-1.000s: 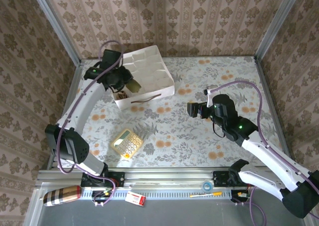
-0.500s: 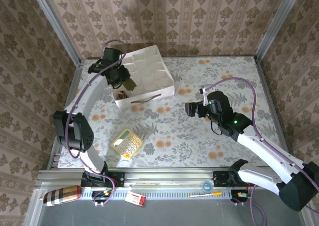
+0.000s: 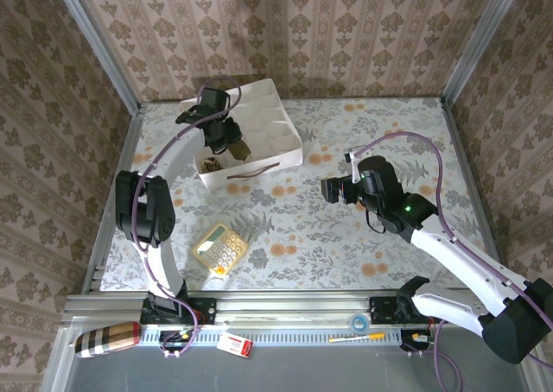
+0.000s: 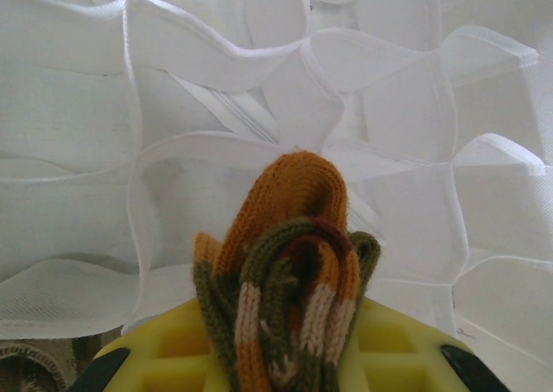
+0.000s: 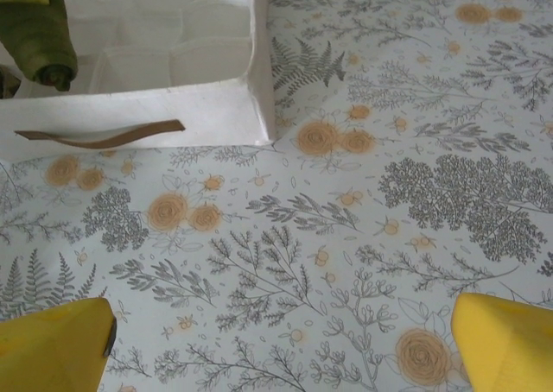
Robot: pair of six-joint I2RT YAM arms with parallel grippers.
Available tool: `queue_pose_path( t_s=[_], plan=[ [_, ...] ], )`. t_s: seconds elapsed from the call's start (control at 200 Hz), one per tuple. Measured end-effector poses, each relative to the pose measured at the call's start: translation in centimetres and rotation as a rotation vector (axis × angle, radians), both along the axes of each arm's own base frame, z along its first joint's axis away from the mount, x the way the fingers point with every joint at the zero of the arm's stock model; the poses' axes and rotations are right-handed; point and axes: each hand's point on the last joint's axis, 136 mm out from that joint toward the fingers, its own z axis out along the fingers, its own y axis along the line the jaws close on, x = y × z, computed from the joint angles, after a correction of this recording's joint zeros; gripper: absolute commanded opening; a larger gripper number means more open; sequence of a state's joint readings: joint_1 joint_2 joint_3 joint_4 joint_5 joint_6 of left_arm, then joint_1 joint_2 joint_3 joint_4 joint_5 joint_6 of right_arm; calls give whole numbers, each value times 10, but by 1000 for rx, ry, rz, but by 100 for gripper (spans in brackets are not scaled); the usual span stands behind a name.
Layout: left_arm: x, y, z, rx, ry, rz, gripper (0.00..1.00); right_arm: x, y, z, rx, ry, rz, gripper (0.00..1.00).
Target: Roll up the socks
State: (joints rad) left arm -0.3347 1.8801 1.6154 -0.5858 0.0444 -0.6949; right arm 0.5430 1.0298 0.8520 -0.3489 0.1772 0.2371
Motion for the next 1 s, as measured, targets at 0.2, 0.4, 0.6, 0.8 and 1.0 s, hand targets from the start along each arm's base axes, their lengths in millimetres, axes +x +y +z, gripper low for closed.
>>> queue_pose_path(
  t_s=[0.2, 0.4, 0.6, 0.8, 1.0],
  plan=[
    [-5, -1, -12, 3, 18, -7, 0, -2, -1, -3, -9, 15, 0, 100],
    [-11, -1, -19, 5, 35, -11, 0, -2, -1, -11, -23, 39, 0, 100],
    [-16, -9, 8, 0, -24, -28, 0, -3, -2, -13, -28, 48, 0, 100],
    [-27, -22, 28, 23, -87, -72, 0, -4, -2, -14, -32, 54, 0, 100],
    [-28, -12, 13, 58, -68, -67, 0, -5, -3, -15, -34, 58, 0, 100]
  ],
)
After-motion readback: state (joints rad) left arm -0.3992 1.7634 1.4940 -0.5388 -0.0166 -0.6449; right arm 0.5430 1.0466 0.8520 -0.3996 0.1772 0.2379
